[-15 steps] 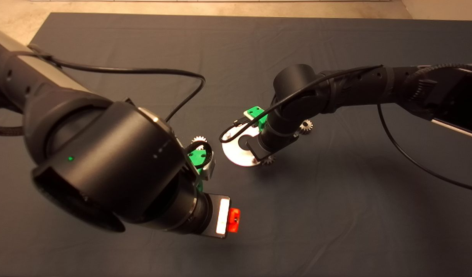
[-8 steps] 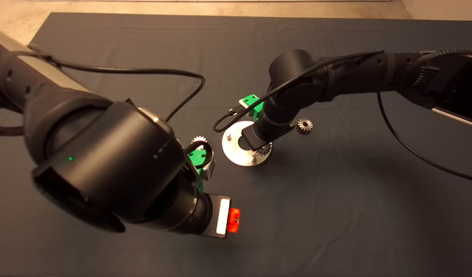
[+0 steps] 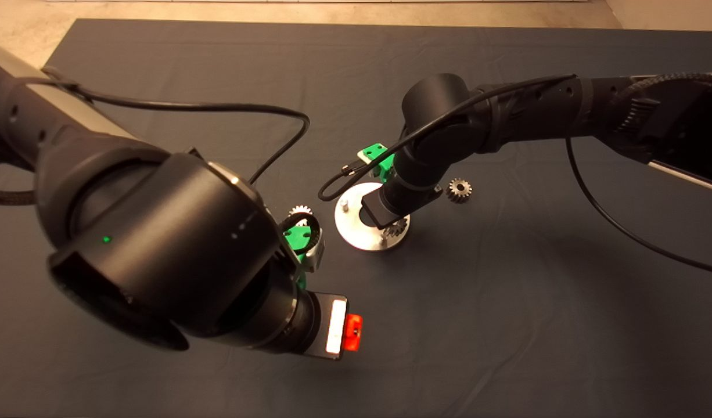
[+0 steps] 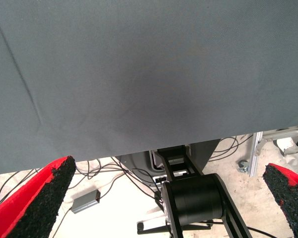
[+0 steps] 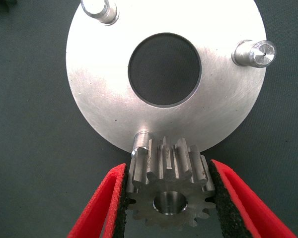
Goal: Install three planetary gears onto the carrier pins
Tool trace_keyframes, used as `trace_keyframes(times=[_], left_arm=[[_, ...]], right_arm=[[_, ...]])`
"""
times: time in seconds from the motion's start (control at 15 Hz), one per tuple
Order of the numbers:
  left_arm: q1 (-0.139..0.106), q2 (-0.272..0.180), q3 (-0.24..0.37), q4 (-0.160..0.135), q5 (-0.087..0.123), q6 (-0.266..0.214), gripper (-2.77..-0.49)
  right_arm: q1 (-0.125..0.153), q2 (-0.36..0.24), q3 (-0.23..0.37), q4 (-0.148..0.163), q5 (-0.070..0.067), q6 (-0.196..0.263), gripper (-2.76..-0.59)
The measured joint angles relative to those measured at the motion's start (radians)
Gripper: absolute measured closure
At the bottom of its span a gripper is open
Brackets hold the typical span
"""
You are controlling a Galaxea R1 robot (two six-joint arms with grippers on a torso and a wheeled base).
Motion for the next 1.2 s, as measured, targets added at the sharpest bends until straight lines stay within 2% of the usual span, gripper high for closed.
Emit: trace_keyframes(times=[1.2], left_arm=[[0.0, 0.0, 0.0, 0.0, 0.0, 0.0, -2.77]], right_arm=[[-0.004, 0.003, 0.0, 0.004, 0.0, 0.004, -1.09]])
